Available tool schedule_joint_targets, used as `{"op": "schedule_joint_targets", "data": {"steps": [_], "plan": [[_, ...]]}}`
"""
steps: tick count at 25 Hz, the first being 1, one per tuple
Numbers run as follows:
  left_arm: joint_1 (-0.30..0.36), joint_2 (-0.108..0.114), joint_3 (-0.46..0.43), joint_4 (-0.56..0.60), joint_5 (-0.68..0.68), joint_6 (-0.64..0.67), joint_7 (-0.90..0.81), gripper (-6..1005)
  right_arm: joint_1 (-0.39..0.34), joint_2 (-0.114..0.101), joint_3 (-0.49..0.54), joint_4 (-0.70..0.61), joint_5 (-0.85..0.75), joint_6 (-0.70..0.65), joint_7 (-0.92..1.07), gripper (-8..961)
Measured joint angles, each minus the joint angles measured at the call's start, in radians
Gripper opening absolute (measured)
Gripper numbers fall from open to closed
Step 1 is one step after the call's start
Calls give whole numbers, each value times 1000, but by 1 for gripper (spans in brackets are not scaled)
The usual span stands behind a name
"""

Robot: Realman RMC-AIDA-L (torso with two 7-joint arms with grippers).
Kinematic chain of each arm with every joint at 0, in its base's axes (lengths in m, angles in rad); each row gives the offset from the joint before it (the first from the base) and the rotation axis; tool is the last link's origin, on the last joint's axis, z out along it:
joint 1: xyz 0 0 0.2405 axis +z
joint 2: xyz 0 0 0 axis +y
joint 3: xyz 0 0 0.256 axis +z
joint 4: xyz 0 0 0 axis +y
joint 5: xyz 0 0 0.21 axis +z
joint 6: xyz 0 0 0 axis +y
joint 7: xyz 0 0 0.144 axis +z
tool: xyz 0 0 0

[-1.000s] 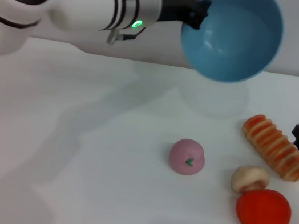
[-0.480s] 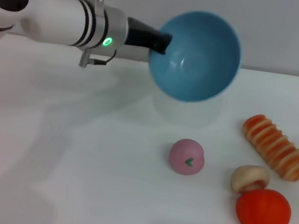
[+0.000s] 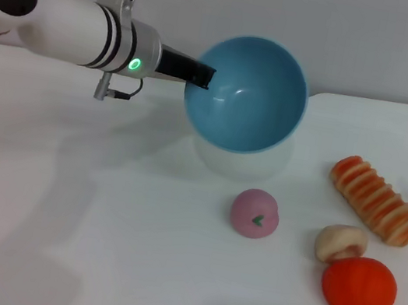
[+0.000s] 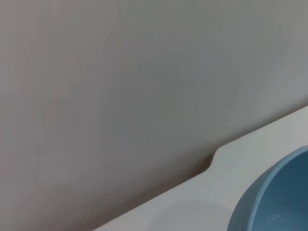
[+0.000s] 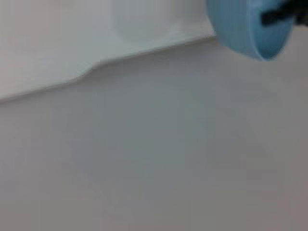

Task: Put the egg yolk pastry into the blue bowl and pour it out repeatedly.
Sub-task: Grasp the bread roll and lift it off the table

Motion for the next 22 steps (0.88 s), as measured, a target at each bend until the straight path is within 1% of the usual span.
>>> {"op": "schedule_joint_targets", "data": {"steps": [2,4,7,8,11,15,22], "plan": [[-5,-2,1,-4,4,-2,-4,-1,47,-18,3,33,-85,-20,73,461],[-10,-3,2,-5,5,-3,-5,-1,96,-31,1,95,-158,-24,111,457],[-12,-3,2,-5,5,-3,-9,-1,149,-43,-4,188,-194,-23,119,451],[-13,-3,4,-5,6,-3,-11,-1,156,-45,-5,207,-196,-22,121,449],[-14,-3,13,-5,6,-4,-15,0,177,-46,-17,261,-198,-19,147,443],[-14,-5,22,-6,6,-4,-16,0,189,-43,-55,309,-200,-7,194,435],[-9,-5,46,-18,7,-4,-16,-1,173,-39,-105,348,-202,-3,250,421]]}}
